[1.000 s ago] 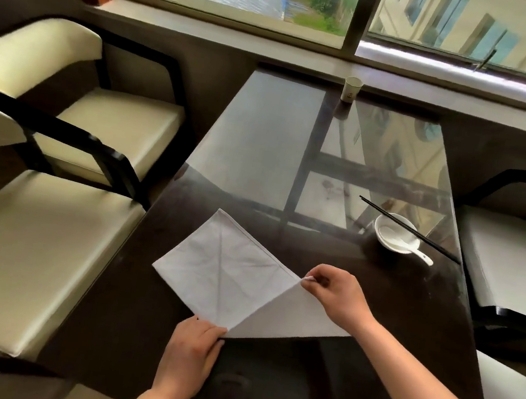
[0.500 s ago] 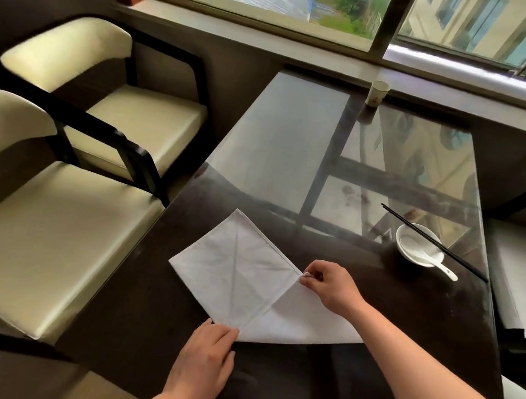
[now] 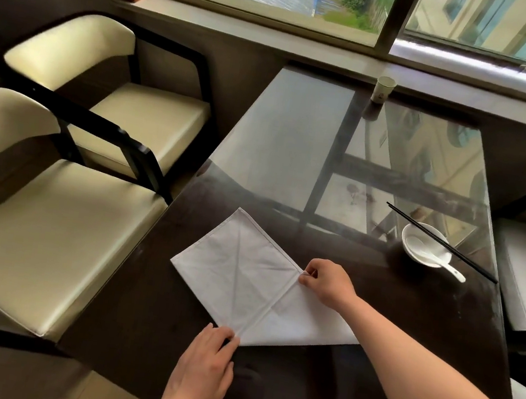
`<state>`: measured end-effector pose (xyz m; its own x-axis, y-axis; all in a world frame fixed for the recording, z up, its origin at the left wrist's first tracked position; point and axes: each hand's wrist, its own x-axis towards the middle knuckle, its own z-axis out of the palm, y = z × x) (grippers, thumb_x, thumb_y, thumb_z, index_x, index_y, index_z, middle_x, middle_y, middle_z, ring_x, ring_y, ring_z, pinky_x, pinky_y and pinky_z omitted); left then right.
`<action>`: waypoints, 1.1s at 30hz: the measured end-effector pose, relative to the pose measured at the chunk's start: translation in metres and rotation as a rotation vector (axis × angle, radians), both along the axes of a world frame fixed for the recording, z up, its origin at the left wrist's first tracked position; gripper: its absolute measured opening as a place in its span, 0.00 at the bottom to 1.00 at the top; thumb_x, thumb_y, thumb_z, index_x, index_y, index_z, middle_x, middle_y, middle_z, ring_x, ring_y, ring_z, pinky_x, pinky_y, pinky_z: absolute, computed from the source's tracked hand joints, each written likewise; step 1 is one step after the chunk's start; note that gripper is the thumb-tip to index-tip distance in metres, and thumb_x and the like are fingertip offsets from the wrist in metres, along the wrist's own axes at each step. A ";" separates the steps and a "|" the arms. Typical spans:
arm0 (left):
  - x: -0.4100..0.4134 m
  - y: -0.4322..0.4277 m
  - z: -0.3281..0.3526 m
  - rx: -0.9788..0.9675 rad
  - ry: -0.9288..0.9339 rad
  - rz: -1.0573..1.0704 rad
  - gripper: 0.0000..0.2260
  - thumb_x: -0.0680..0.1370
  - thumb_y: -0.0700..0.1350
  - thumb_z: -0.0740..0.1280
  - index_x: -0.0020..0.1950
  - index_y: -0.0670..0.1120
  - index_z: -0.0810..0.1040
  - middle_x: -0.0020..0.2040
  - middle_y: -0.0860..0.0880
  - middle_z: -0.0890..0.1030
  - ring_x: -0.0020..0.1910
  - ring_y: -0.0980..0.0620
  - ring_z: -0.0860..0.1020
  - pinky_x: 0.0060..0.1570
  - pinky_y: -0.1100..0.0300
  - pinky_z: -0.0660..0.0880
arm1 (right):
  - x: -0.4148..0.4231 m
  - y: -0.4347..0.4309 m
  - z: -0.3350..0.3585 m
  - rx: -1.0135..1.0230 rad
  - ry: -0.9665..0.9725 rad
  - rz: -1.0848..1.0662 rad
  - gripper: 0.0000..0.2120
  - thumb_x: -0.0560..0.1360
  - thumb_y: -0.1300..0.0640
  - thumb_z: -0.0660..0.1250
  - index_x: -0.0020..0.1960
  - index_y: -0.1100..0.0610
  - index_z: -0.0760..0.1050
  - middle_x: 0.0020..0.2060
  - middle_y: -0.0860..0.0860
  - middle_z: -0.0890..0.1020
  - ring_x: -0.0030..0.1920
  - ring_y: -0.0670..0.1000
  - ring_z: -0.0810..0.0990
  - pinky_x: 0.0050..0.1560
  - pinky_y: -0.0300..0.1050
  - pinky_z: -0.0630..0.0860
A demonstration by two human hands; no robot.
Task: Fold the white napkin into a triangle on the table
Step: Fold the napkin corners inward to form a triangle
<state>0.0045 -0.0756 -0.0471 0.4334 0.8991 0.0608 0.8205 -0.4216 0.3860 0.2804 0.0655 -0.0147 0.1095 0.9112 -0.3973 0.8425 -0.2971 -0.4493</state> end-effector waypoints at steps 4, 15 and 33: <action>-0.001 0.000 0.000 0.011 -0.007 -0.007 0.22 0.67 0.43 0.75 0.62 0.46 0.81 0.55 0.51 0.80 0.55 0.54 0.80 0.67 0.50 0.72 | -0.003 0.000 -0.002 -0.003 -0.020 -0.030 0.07 0.75 0.49 0.70 0.42 0.51 0.78 0.39 0.48 0.82 0.43 0.52 0.80 0.44 0.50 0.78; -0.001 0.001 -0.002 0.023 0.055 -0.035 0.23 0.68 0.45 0.74 0.63 0.47 0.80 0.54 0.49 0.79 0.53 0.51 0.80 0.64 0.48 0.75 | -0.008 -0.004 -0.006 0.066 -0.129 -0.080 0.11 0.73 0.45 0.69 0.41 0.50 0.71 0.39 0.47 0.80 0.41 0.53 0.78 0.38 0.48 0.74; 0.005 0.010 0.007 -0.018 0.159 -0.088 0.24 0.65 0.50 0.77 0.61 0.48 0.82 0.49 0.49 0.78 0.46 0.48 0.79 0.50 0.52 0.79 | 0.069 -0.135 -0.009 0.271 -0.129 -0.414 0.10 0.77 0.57 0.69 0.58 0.54 0.82 0.53 0.50 0.83 0.56 0.55 0.77 0.57 0.53 0.76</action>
<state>0.0095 -0.0660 -0.0405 0.5131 0.8578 -0.0302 0.8322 -0.4886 0.2622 0.3499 -0.0700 -0.0232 0.5157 0.8493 -0.1126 0.7323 -0.5052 -0.4567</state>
